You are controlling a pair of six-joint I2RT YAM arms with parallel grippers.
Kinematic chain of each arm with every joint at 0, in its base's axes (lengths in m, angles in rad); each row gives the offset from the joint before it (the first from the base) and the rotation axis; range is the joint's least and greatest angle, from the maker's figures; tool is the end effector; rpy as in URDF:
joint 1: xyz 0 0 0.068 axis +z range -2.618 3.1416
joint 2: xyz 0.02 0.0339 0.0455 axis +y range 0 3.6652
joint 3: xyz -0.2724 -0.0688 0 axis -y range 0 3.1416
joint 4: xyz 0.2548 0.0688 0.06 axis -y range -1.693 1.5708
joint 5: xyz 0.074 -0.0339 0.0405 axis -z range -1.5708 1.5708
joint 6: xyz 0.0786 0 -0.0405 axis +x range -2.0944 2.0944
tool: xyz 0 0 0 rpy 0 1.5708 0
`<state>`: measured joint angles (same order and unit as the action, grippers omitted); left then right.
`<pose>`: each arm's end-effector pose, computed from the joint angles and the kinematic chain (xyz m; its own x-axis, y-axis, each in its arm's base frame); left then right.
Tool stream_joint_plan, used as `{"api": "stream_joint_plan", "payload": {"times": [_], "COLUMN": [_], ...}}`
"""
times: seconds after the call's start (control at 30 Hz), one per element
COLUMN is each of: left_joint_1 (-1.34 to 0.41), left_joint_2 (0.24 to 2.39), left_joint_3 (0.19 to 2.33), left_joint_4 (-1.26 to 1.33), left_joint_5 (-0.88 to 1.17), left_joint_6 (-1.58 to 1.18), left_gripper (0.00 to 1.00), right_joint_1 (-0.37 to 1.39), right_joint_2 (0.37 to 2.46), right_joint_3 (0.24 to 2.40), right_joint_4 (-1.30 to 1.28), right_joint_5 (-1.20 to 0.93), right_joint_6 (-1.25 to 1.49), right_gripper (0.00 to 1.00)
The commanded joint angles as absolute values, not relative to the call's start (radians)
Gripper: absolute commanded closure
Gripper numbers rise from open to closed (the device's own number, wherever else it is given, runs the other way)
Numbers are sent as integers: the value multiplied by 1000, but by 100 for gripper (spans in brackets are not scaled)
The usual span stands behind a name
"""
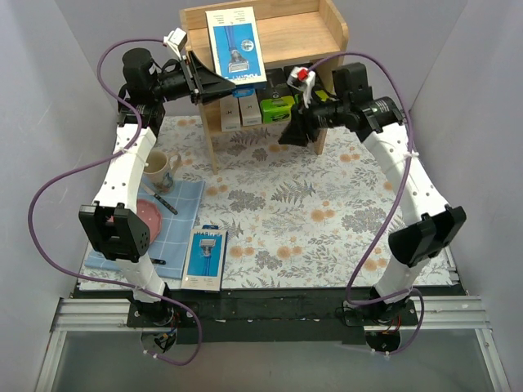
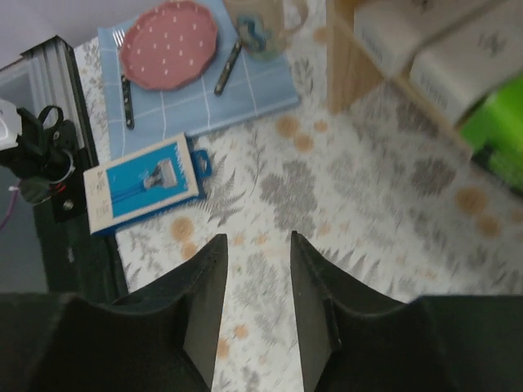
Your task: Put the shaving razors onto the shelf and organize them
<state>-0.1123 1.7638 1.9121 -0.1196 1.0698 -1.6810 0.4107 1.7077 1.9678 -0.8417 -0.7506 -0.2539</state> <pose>0.4167 -0.1164 0.4810 -0.9226 -0.3764 0.0849 -0.0734 -0.0449 -0.9963 0.3433 0.2080 0.4346 -0.2829 -0.3236 -0.9029 -0.9149 0.3736 0.1528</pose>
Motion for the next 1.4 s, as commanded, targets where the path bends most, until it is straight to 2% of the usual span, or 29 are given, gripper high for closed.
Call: {"api": "stream_joint_plan", "payload": {"times": [0.0,0.2,0.33,0.53,0.67,0.83,0.93,1.13,1.37], "left_joint_1": [-106,-104,-101,-91,-89,-86,-84,-72,-12], "left_joint_2": [1727,1717,1710,1717,1718,1710,1710,1700,1637], "left_joint_3": [1928,1908,1904,1902,1905,1898,1904,1901,1835], "left_joint_4": [-162,-196,-207,-213,-218,-204,-196,-212,-242], "left_joint_5": [1037,1029,1026,1022,1017,1012,1014,994,1011], "left_joint_6": [-1654,-1644,-1632,-1631,-1621,-1606,-1597,-1585,-1548], "left_gripper": [71,71,59,52,50,42,38,35,34], "right_joint_1": [483,572,607,624,626,624,620,617,618], "right_joint_2": [1798,1870,1905,1953,1922,1847,1896,1957,1983], "right_joint_3": [2199,2330,2361,2431,2378,2218,2296,2387,2387], "right_joint_4": [-798,-674,-647,-632,-545,-342,-337,-308,-287], "right_joint_5": [-698,-635,-606,-546,-451,-385,-350,-324,-325], "right_joint_6": [-250,-201,-187,-179,-179,-175,-176,-195,-181], "right_gripper": [63,69,70,70,70,70,71,71,71]}}
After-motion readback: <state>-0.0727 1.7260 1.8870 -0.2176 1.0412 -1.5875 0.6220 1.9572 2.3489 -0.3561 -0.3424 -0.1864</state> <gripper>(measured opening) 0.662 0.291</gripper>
